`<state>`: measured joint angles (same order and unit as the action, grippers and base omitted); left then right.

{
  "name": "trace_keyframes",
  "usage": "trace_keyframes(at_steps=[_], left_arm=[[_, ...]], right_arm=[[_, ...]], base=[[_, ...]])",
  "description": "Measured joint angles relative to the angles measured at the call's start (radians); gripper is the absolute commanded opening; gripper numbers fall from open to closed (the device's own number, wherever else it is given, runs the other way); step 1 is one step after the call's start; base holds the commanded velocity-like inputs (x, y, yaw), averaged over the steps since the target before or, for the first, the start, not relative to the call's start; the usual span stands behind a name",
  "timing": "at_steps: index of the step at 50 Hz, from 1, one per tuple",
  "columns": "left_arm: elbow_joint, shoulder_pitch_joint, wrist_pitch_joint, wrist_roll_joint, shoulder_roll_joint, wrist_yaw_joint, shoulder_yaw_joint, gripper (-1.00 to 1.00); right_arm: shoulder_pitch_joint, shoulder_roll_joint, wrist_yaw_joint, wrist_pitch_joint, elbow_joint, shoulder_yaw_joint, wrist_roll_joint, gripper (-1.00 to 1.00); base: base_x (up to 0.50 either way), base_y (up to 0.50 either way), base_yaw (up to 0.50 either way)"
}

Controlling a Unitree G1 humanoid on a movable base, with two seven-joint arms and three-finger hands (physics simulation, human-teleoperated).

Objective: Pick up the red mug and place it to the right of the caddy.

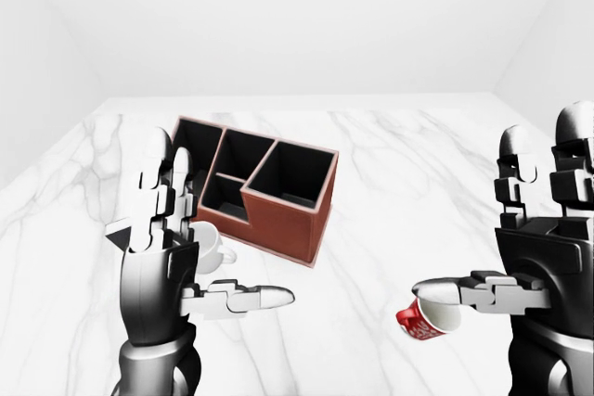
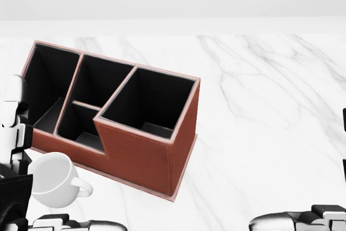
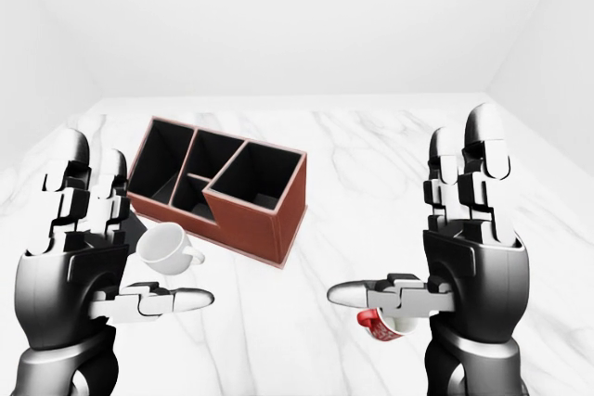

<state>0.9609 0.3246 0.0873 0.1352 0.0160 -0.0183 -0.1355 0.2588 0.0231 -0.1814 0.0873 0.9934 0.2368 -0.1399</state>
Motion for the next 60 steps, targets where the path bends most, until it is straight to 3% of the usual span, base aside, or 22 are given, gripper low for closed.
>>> trace_keyframes(at_steps=[14, 30, 41, 60], left_arm=[[0.0, 0.003, 0.0, 0.001, 0.001, 0.0, -0.003, 1.0], [0.004, 0.004, 0.0, 0.001, 0.002, 0.0, -0.001, 1.0], [0.002, 0.004, 0.0, 0.003, 0.002, 0.0, -0.006, 1.0], [0.009, 0.007, 0.0, -0.001, 0.003, 0.002, -0.005, 1.0]], right_arm=[[-0.004, -0.003, 0.011, 0.0, -0.003, 0.002, 0.012, 1.0], [-0.003, -0.002, 0.013, 0.0, -0.012, -0.007, 0.03, 1.0], [-0.007, -0.002, 0.007, 0.0, -0.002, 0.015, 0.0, 1.0], [-0.013, -0.01, 0.013, 0.0, 0.019, 0.063, -0.017, 1.0]], base=[[0.03, 0.0, 0.0], [0.0, 0.24, 0.0], [0.32, 0.0, 0.0], [0.0, 0.0, 0.0]])
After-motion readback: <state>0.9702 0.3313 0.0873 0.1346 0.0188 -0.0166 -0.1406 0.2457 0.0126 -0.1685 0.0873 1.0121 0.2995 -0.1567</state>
